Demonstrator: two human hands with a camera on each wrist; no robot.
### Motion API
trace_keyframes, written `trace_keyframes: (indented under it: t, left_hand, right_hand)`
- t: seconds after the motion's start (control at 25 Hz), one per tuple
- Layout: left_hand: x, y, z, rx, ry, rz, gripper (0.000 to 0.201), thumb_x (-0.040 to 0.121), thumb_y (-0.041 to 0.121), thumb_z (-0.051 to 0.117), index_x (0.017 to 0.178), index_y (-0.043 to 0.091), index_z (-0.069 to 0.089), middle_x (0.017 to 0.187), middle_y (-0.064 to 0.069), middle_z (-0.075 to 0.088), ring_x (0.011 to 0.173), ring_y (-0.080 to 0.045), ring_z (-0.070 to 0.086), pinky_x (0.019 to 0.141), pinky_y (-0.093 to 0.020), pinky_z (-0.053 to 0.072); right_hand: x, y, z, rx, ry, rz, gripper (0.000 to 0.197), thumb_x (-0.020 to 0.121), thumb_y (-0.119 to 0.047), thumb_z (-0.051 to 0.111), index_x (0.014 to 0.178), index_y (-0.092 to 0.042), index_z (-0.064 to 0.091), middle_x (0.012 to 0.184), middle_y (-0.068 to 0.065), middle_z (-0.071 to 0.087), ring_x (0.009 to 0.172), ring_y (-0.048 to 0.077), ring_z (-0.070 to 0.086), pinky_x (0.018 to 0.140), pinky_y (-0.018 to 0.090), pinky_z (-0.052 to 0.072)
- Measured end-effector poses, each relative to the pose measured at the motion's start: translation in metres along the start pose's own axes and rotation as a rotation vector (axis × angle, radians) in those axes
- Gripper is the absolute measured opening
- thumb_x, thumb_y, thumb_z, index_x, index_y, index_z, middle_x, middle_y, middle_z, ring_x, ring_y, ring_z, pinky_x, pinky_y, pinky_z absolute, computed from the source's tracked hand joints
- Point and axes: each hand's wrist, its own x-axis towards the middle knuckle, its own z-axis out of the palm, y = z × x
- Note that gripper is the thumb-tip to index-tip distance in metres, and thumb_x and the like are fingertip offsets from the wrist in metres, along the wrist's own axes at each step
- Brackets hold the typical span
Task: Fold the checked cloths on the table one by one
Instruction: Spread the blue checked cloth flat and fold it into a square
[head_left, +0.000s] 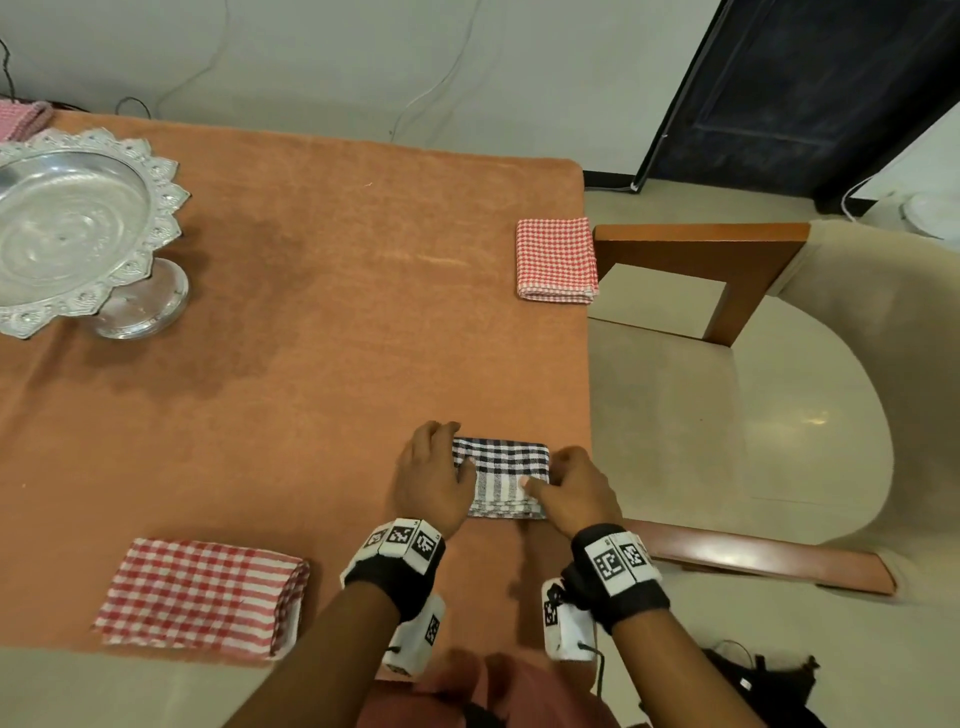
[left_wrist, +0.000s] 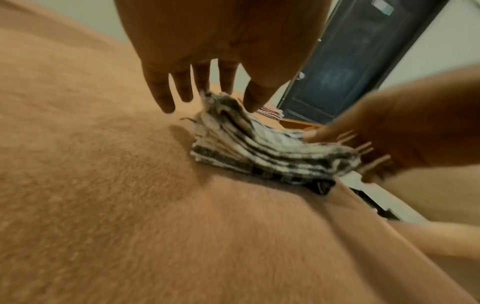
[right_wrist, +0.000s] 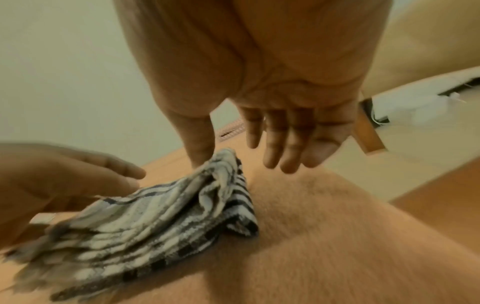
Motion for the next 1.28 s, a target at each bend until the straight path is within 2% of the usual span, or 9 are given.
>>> trace_keyframes:
  t: [0.12,0.24,0.4,0.64,0.72,0.84,1.04,1.16,1.28]
  left_hand:
    - [-0.01,0.012,0.009,0.21,0.079,0.181,0.053,0.094,0.031,0.038,0.145,0.02,0.033,0.158,-0.004,0.02,0.145,-0.027,0.017,0.115,-0.046,0.023]
    - [-0.007,0.009,0.016,0.384,-0.104,0.211,0.072,0.092,0.044,0.027,0.153,0.021,-0.005,0.16,-0.005,-0.009,0.147,-0.027,-0.012,0.119,-0.046,0.001]
    - [-0.007,-0.011,0.023,0.553,-0.275,0.222,0.079,0.084,0.061,0.01,0.137,0.026,-0.036,0.157,-0.004,-0.024,0.138,-0.027,-0.034,0.115,-0.052,-0.015]
    - [-0.009,-0.004,0.031,0.47,-0.198,0.052,0.078,0.092,0.058,0.02,0.146,0.027,-0.026,0.151,0.004,-0.037,0.14,-0.031,-0.032,0.112,-0.056,-0.018]
    - [-0.008,0.0,0.028,0.395,-0.133,-0.03,0.076,0.091,0.055,0.021,0.145,0.03,-0.026,0.149,0.007,-0.038,0.143,-0.031,-0.026,0.113,-0.057,-0.014]
    - [-0.006,-0.005,0.023,0.334,-0.189,-0.16,0.087,0.083,0.07,0.025,0.136,0.039,-0.038,0.147,0.003,-0.041,0.141,-0.029,-0.028,0.11,-0.059,-0.014]
    - [0.0,-0.012,0.015,0.22,-0.26,-0.163,0.102,0.07,0.085,0.023,0.133,0.038,-0.043,0.147,0.005,-0.037,0.143,-0.025,-0.025,0.11,-0.056,-0.017]
    - [-0.006,-0.014,0.002,0.134,-0.158,-0.189,0.088,0.088,0.07,0.028,0.151,0.025,-0.015,0.16,0.001,-0.014,0.148,-0.02,-0.009,0.117,-0.048,-0.006]
    - [-0.015,-0.01,0.001,0.199,-0.167,-0.237,0.076,0.094,0.063,0.025,0.154,0.02,0.003,0.161,-0.004,-0.01,0.148,-0.023,-0.009,0.119,-0.046,0.001]
  right_hand:
    - [-0.012,-0.027,0.001,0.056,0.293,-0.387,0.049,0.093,-0.037,0.052,0.137,-0.019,0.042,0.139,0.003,0.047,0.125,0.02,0.046,0.103,0.036,0.039]
    - [-0.009,-0.052,0.025,0.008,0.143,-0.623,0.055,0.096,-0.045,0.032,0.144,-0.019,0.035,0.15,0.002,0.037,0.139,0.016,0.03,0.116,0.033,0.02]
    - [0.009,-0.033,0.065,-0.342,-0.051,-0.6,0.065,0.096,-0.055,0.015,0.153,-0.024,0.009,0.162,0.001,0.002,0.148,0.016,-0.004,0.119,0.034,-0.008]
    - [0.014,-0.016,0.059,-0.507,0.072,-0.466,0.069,0.089,-0.061,-0.006,0.152,-0.033,-0.001,0.161,-0.003,-0.008,0.148,0.022,-0.012,0.114,0.045,-0.02]
    - [0.015,-0.008,0.053,-0.539,0.126,-0.394,0.073,0.087,-0.063,-0.009,0.152,-0.032,0.003,0.161,-0.001,-0.006,0.148,0.027,-0.01,0.114,0.048,-0.018]
    - [0.017,-0.002,0.05,-0.541,0.076,-0.389,0.071,0.087,-0.063,-0.009,0.152,-0.034,0.001,0.16,-0.002,-0.012,0.146,0.029,-0.016,0.115,0.049,-0.014]
    - [0.022,-0.004,0.043,-0.454,-0.025,-0.38,0.064,0.097,-0.056,0.014,0.152,-0.031,-0.008,0.16,-0.002,-0.016,0.146,0.028,-0.017,0.117,0.046,-0.011]
    - [0.018,-0.002,0.028,-0.303,0.138,-0.252,0.064,0.096,-0.047,0.04,0.15,-0.018,0.022,0.155,0.011,0.025,0.142,0.029,0.023,0.115,0.043,0.019]
    - [0.01,-0.002,0.026,-0.202,0.212,-0.048,0.047,0.088,-0.048,0.05,0.125,-0.019,0.053,0.121,0.007,0.058,0.113,0.029,0.052,0.095,0.041,0.041]
